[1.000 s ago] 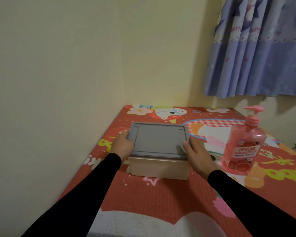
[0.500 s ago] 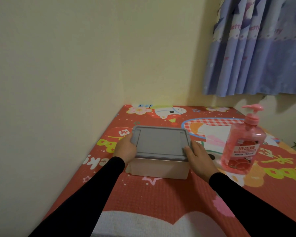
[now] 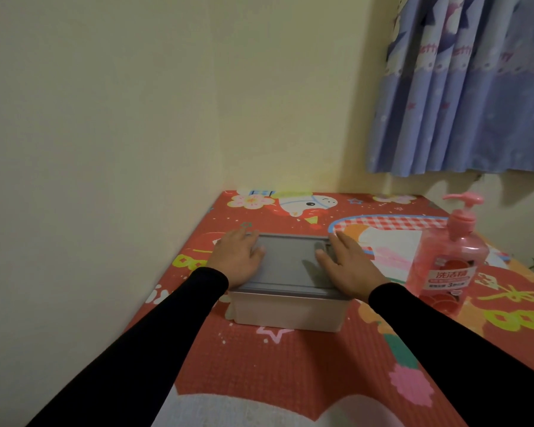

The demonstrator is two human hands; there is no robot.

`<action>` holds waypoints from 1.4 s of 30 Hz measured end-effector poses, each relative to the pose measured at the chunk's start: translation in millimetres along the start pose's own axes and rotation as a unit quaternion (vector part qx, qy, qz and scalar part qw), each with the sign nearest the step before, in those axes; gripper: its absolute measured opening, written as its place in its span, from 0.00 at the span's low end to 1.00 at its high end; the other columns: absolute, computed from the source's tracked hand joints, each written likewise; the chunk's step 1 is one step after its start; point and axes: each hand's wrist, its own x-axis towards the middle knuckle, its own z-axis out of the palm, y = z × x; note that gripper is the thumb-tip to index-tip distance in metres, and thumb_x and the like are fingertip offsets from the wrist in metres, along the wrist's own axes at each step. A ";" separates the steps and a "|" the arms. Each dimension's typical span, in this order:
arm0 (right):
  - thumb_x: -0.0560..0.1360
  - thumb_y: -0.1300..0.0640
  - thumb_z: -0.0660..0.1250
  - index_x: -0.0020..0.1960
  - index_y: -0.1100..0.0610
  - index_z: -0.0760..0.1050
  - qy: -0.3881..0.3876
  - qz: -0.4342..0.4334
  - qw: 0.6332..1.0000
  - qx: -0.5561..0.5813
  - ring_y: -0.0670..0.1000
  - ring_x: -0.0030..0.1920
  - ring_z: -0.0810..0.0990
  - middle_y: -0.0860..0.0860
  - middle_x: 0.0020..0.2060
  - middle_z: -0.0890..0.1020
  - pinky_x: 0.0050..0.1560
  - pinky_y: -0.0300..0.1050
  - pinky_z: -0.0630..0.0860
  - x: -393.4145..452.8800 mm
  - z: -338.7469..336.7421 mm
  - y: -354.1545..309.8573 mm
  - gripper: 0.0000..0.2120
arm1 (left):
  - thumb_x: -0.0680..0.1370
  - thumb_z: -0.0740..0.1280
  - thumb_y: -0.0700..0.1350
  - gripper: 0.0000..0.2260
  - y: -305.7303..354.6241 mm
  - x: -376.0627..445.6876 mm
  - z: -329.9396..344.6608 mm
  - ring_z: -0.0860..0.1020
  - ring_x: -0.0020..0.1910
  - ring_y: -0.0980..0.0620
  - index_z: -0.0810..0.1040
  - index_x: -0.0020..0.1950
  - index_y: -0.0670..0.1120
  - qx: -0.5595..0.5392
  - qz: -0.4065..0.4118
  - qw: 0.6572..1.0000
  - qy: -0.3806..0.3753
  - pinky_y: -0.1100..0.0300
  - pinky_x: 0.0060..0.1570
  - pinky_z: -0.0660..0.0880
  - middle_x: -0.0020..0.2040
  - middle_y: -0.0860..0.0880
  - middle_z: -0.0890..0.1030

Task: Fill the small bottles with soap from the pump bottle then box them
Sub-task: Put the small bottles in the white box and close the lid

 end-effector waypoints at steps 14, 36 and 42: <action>0.73 0.29 0.44 0.78 0.52 0.53 -0.102 0.009 0.988 -0.111 0.55 0.78 0.44 0.56 0.79 0.49 0.77 0.53 0.45 24.4 14.8 3.4 0.40 | 0.78 0.45 0.68 0.34 -0.4 4.6 6.1 0.40 0.78 0.46 0.44 0.79 0.54 0.025 -0.040 0.986 -0.158 0.50 0.75 0.42 0.79 0.46 0.39; 0.72 0.42 0.68 0.33 0.59 0.73 0.001 0.232 0.947 0.223 0.50 0.32 0.76 0.53 0.30 0.78 0.33 0.42 0.71 2.8 5.2 6.2 0.21 | 0.76 0.62 0.62 0.30 -18.6 1.6 18.5 0.78 0.47 0.43 0.75 0.62 0.36 -0.274 -0.273 0.922 -0.025 0.53 0.49 0.76 0.54 0.40 0.79; 0.71 0.38 0.69 0.30 0.59 0.71 0.030 0.212 0.968 0.132 0.51 0.31 0.74 0.52 0.28 0.75 0.30 0.44 0.67 2.1 -0.1 1.6 0.25 | 0.77 0.63 0.60 0.24 -10.2 -1.0 12.3 0.69 0.31 0.47 0.68 0.33 0.42 -0.160 -0.251 0.954 0.021 0.55 0.30 0.62 0.30 0.46 0.69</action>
